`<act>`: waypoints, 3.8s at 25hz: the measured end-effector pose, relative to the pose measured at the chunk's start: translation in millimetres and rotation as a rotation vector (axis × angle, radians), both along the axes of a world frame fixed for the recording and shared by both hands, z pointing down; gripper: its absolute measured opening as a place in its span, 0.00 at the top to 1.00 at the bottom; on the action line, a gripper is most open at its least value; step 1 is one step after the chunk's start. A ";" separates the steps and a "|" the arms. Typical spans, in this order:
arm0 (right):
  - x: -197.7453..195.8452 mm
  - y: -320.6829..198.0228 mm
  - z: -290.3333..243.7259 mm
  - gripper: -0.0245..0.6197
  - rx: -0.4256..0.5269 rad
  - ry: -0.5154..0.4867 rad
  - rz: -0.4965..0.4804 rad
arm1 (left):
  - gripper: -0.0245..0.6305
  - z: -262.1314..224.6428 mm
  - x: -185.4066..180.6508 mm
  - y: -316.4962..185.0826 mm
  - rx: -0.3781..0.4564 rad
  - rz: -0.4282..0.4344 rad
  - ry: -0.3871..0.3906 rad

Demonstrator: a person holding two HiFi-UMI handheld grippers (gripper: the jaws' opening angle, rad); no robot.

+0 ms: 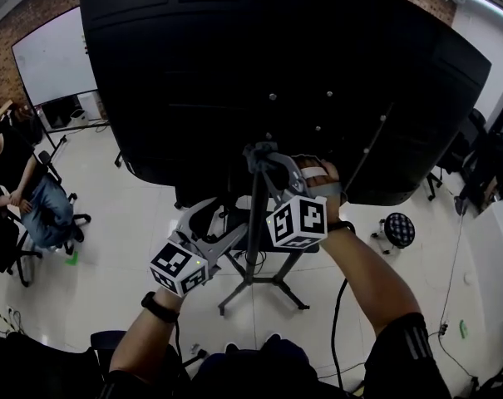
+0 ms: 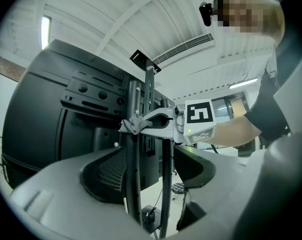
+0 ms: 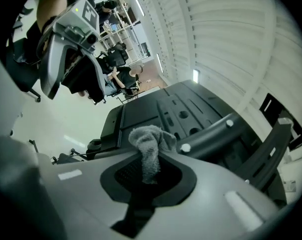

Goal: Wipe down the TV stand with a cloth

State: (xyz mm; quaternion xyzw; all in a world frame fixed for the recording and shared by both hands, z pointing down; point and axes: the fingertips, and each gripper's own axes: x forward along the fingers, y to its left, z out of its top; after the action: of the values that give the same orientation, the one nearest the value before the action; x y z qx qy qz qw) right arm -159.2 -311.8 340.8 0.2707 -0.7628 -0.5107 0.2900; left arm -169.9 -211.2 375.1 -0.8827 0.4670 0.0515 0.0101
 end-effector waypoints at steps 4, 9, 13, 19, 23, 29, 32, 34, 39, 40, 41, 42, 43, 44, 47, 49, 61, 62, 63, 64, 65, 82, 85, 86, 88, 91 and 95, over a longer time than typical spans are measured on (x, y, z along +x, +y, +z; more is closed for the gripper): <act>-2.3 -1.3 31.7 0.90 -0.029 0.032 0.046 | 0.47 19.2 -4.8 6.7 -0.027 0.039 0.000; -3.3 -0.1 62.5 0.90 -0.051 0.054 0.069 | 0.47 44.7 -6.6 8.3 -0.065 0.059 0.002; -3.1 1.0 89.4 0.90 -0.074 0.075 0.066 | 0.47 68.2 -7.8 5.8 -0.102 0.059 0.005; 0.5 2.0 139.0 0.90 -0.112 0.104 0.049 | 0.46 107.2 -6.3 1.5 -0.148 0.047 0.002; 0.7 2.8 178.0 0.90 -0.154 0.130 0.041 | 0.45 138.8 -5.7 -6.2 -0.190 0.038 0.008; 0.8 2.9 233.5 0.90 -0.212 0.147 0.037 | 0.43 191.0 -5.5 -15.6 -0.258 0.026 0.025; -0.4 2.5 259.7 0.90 -0.239 0.162 0.035 | 0.43 219.8 -4.7 -20.0 -0.296 0.023 0.026; 0.2 2.7 280.8 0.90 -0.259 0.176 0.035 | 0.42 238.6 -3.5 -22.1 -0.322 0.024 0.024; -0.2 4.7 321.3 0.90 -0.265 0.205 0.026 | 0.42 276.4 -1.0 -31.3 -0.355 0.030 0.023; -0.6 4.8 329.6 0.90 -0.270 0.208 0.025 | 0.42 284.1 -0.5 -34.1 -0.360 0.033 0.024; -0.8 4.8 338.3 0.90 -0.281 0.213 0.027 | 0.41 291.8 -0.1 -37.0 -0.366 0.035 0.026; -0.8 4.8 347.2 0.90 -0.292 0.218 0.031 | 0.41 299.4 0.1 -39.7 -0.372 0.037 0.026; -0.8 5.0 356.4 0.90 -0.300 0.224 0.033 | 0.41 306.9 0.1 -42.0 -0.379 0.038 0.026; -0.9 5.6 365.7 0.90 -0.307 0.230 0.033 | 0.41 314.1 0.0 -43.7 -0.385 0.038 0.025; 1.6 8.5 394.0 0.90 -0.328 0.246 0.034 | 0.41 336.2 0.9 -46.7 -0.406 0.038 0.022; 4.2 8.6 412.1 0.90 -0.345 0.248 0.039 | 0.41 350.4 1.2 -49.0 -0.421 0.039 0.019; 16.3 -2.9 525.9 0.90 -0.431 0.285 0.076 | 0.40 453.9 10.7 -51.9 -0.533 0.049 -0.014; 19.4 -1.4 536.1 0.90 -0.441 0.295 0.079 | 0.40 463.1 12.3 -49.7 -0.547 0.046 -0.010; 22.6 0.8 546.2 0.90 -0.450 0.306 0.082 | 0.40 471.2 13.7 -47.1 -0.560 0.042 -0.005; 25.4 2.4 555.8 0.90 -0.458 0.317 0.086 | 0.39 477.7 14.7 -45.0 -0.571 0.040 0.000; 27.5 3.0 564.4 0.90 -0.465 0.328 0.090 | 0.39 482.8 15.5 -43.6 -0.580 0.039 0.004; 50.8 18.6 560.9 0.90 -0.593 0.161 0.137 | 0.39 468.2 31.2 -21.5 -0.590 0.076 -0.036; 57.9 24.2 514.6 0.90 -0.579 0.089 0.144 | 0.39 438.0 35.2 -13.5 -0.555 0.087 -0.039; 59.9 25.3 499.7 0.90 -0.566 0.071 0.142 | 0.39 426.8 36.6 -11.5 -0.540 0.090 -0.040; 63.5 26.6 467.7 0.90 -0.536 0.037 0.138 | 0.39 401.8 40.9 -8.4 -0.504 0.101 -0.045; 67.1 31.5 410.4 0.90 -0.483 -0.010 0.132 | 0.39 360.3 47.7 -2.5 -0.428 0.121 -0.082; 79.8 36.3 340.8 0.90 -0.417 -0.053 0.123 | 0.39 303.1 60.1 7.0 -0.353 0.154 -0.102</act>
State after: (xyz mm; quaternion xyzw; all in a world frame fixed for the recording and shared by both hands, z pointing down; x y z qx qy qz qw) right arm -79.5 -275.5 681.6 0.2640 -0.8413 -0.3161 0.3502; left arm -109.8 -204.1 678.2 -0.9054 0.3986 -0.0755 -0.1253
